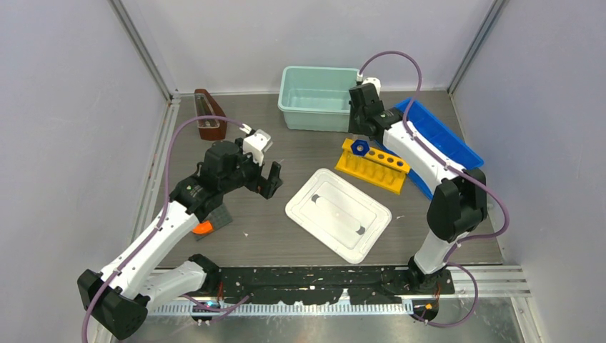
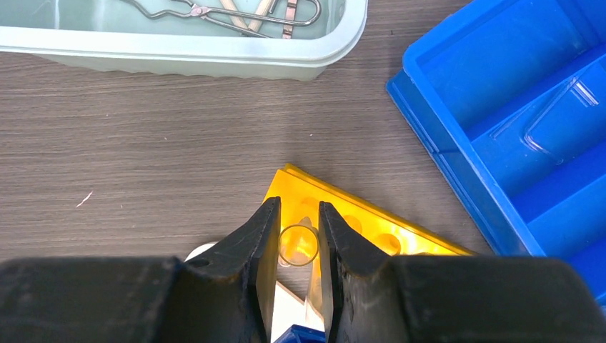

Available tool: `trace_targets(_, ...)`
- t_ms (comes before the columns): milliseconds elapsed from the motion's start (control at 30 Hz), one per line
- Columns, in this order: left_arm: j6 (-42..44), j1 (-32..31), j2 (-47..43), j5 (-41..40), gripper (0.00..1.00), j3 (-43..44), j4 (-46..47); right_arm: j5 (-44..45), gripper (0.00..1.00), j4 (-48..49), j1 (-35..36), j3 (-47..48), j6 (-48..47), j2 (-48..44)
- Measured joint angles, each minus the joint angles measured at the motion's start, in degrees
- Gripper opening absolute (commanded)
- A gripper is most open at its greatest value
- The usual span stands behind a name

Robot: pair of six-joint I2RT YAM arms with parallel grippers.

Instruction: Organize the chemistry lab equipment

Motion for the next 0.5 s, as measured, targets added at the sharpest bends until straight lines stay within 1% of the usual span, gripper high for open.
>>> trace_targets(167,0.02,-0.07,0.00,0.00,1.00,0.00,0.00,0.02,0.33,0.72,0.00,-0.59,0.37,0.33)
trace_targets(333,0.02,-0.07,0.00,-0.02,1.00,0.00,0.00,-0.02,0.45,0.90,0.00,-0.59,1.09,0.33)
trace_targets(433,0.04,-0.07,0.00,-0.02,1.00,-0.02,0.00,-0.04,0.50,0.28,0.00,-0.24,1.31,0.33)
trace_targets(500,0.07,-0.07,0.00,-0.04,1.00,-0.02,0.00,-0.15,0.59,-1.05,0.00,0.59,1.40,0.33)
